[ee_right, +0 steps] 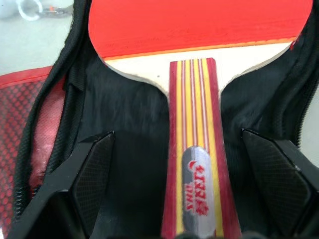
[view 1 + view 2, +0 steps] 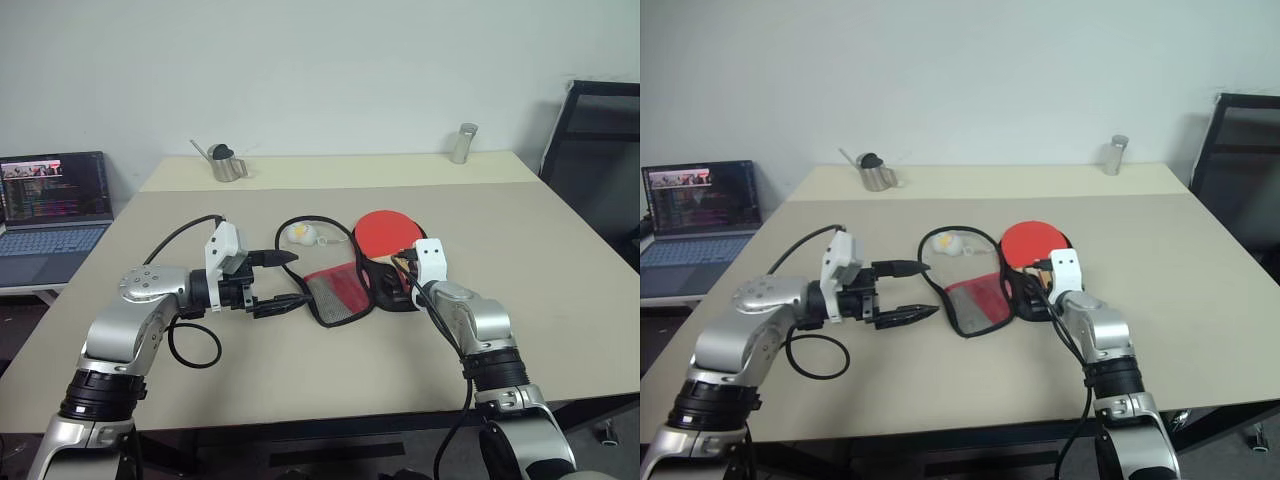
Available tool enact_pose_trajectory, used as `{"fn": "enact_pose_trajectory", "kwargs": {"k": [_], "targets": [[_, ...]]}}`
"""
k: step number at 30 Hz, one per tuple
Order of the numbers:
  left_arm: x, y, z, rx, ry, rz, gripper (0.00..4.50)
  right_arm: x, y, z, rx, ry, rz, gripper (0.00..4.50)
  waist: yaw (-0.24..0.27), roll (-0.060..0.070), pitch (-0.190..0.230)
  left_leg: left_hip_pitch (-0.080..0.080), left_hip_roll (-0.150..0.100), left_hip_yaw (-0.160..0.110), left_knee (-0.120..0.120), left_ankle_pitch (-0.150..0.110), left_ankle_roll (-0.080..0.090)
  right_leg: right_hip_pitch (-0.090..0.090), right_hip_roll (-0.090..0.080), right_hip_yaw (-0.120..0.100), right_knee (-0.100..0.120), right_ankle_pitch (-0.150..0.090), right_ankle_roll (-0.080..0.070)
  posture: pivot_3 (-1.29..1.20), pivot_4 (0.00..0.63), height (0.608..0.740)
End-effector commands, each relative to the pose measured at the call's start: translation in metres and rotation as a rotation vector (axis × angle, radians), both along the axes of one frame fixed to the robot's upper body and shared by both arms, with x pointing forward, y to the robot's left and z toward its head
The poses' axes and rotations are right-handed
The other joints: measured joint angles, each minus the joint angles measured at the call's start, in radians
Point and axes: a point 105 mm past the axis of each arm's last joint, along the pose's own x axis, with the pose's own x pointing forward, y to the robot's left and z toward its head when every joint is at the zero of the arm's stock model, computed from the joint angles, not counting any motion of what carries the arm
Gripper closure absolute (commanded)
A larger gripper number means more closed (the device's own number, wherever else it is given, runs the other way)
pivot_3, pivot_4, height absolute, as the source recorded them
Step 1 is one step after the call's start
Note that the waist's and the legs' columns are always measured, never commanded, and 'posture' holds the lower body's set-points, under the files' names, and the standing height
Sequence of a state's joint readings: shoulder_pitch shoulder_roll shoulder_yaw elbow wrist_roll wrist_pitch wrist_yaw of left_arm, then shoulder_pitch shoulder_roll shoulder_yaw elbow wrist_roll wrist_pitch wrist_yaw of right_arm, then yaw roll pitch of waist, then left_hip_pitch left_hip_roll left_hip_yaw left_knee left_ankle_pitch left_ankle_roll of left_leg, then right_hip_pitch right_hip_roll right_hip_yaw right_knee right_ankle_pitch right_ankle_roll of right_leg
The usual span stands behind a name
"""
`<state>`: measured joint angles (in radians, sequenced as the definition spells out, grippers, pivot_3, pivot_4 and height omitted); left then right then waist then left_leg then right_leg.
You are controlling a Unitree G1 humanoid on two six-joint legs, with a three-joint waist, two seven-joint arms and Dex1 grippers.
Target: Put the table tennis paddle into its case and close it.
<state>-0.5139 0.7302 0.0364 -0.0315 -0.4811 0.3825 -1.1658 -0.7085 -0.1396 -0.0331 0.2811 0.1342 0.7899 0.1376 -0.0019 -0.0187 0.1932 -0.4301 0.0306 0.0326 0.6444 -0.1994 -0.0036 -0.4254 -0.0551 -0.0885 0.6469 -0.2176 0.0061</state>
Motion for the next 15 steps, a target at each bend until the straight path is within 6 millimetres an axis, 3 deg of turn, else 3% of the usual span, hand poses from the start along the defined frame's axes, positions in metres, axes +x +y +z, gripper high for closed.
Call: {"fn": "enact_pose_trajectory", "kwargs": {"k": [1,6,15], "targets": [[-0.002,0.000,0.012,-0.001,-0.063,0.000,0.00,0.003,-0.007,0.003,-0.059,-0.044,-0.002,1.30,0.000,0.000,0.000,0.000,0.000,0.000,0.000,0.000,0.000,0.000,0.000,0.000,0.000,0.000,0.000,0.00,0.150,0.740],[-0.002,0.000,0.012,-0.002,-0.063,0.004,0.00,0.004,-0.011,0.004,-0.119,-0.091,0.001,3.08,0.000,0.000,0.000,0.000,0.000,0.000,0.000,0.000,0.000,0.000,0.000,0.000,0.000,0.000,0.000,0.00,0.150,0.740],[-0.002,0.000,0.012,-0.003,-0.063,0.005,0.00,-0.006,-0.008,0.010,-0.103,-0.096,0.025,3.16,0.000,0.000,0.000,0.000,0.000,0.000,0.000,0.000,0.000,0.000,0.000,0.000,0.000,0.000,0.000,0.00,0.150,0.740]]}}
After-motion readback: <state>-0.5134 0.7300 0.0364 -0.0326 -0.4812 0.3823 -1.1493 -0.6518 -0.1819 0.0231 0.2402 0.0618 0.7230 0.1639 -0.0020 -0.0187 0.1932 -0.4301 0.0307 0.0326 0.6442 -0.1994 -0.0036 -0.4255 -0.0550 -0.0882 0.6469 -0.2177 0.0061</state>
